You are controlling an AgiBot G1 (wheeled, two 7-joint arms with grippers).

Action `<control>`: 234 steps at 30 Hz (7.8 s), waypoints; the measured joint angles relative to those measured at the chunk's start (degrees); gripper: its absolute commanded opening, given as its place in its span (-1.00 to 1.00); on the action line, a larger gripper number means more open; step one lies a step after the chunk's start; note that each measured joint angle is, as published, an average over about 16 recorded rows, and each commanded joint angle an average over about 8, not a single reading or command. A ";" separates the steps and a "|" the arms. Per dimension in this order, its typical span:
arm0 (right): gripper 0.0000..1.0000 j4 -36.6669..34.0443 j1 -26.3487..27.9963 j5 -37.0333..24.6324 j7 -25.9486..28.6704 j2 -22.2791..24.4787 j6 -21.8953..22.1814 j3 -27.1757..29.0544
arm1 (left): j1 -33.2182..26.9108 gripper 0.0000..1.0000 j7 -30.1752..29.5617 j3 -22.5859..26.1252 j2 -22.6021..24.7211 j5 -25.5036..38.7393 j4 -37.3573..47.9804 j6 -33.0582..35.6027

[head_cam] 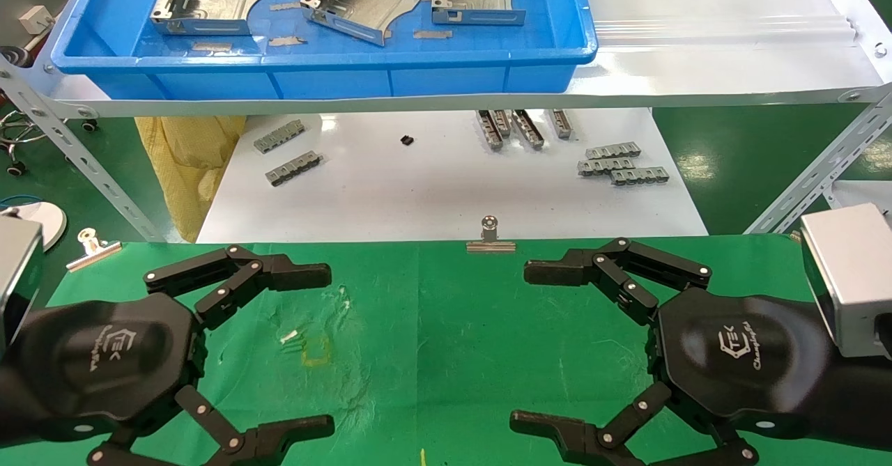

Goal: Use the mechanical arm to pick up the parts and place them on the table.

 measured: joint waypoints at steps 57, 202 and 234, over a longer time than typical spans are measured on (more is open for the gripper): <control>-1.00 -0.01 0.01 0.00 -0.01 0.00 -0.01 -0.01 | -5.75 1.00 -2.12 0.51 1.38 2.01 0.95 -1.85; 1.00 -0.03 0.06 0.12 -0.09 0.06 0.05 -0.18 | -33.01 1.00 62.49 24.80 22.62 31.57 68.61 -6.29; 1.00 -0.03 0.05 0.14 -0.11 0.08 0.08 -0.21 | -33.96 1.00 53.02 19.65 20.46 24.17 75.82 5.79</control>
